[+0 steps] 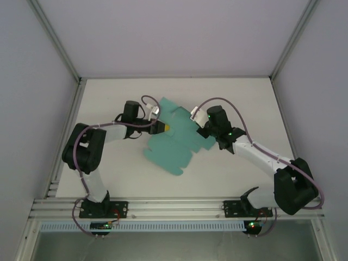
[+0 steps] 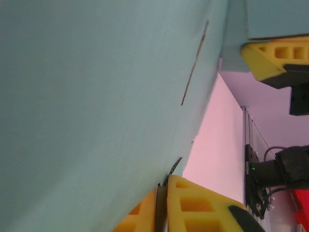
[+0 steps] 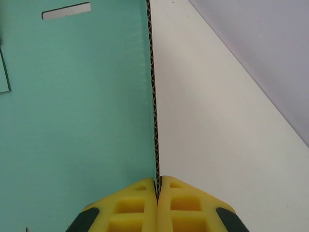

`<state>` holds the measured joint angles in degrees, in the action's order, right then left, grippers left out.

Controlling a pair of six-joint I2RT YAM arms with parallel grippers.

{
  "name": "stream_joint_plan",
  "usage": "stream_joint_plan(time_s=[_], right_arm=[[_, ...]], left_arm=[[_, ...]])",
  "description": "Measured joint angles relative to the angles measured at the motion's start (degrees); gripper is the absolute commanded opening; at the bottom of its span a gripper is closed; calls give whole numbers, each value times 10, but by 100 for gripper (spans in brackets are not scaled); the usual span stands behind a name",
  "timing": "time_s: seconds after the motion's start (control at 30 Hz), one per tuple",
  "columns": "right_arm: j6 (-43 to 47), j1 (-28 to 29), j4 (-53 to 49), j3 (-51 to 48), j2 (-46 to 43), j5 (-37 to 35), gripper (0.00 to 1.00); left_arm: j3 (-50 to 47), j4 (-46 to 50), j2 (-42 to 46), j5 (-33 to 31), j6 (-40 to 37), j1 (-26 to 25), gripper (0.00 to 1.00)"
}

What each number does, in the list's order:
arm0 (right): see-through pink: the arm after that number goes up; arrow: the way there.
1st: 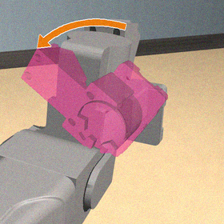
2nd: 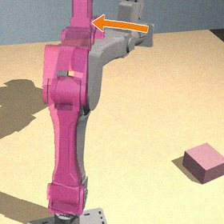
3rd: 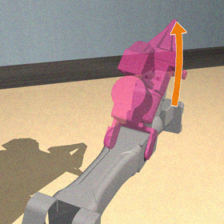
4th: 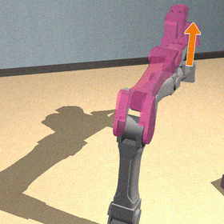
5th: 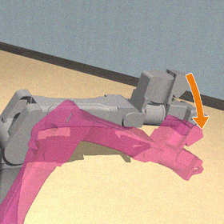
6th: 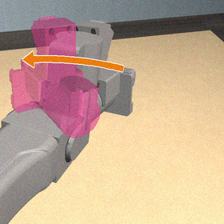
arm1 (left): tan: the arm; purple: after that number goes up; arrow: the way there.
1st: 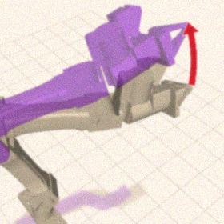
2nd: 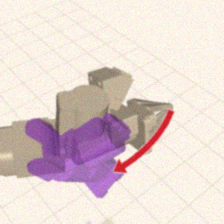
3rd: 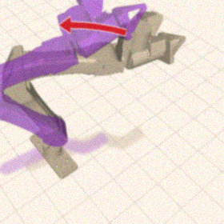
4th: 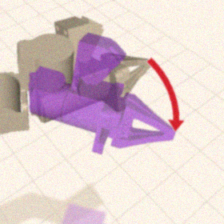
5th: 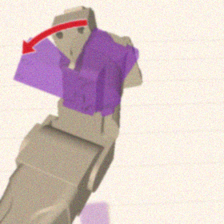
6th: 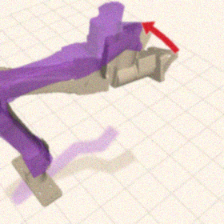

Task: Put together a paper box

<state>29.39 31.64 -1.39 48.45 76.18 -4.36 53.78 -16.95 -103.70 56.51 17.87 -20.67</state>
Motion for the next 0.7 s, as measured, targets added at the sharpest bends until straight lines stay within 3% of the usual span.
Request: stream_joint_plan(time_s=[0.23,0.4,0.53,0.7], right_arm=[[38,73,-8,0,-15,-65,0],[85,154,-17,-8,-16,-148,0],[109,191,-14,-10,0,-217,0],[123,213,1,-13,37,-265,0]], left_arm=[[28,46,-21,-84,108,-2,0],[52,79,-39,-98,199,0,2],[65,106,-52,-89,247,0,4],[67,124,-78,-92,288,-1,18]])
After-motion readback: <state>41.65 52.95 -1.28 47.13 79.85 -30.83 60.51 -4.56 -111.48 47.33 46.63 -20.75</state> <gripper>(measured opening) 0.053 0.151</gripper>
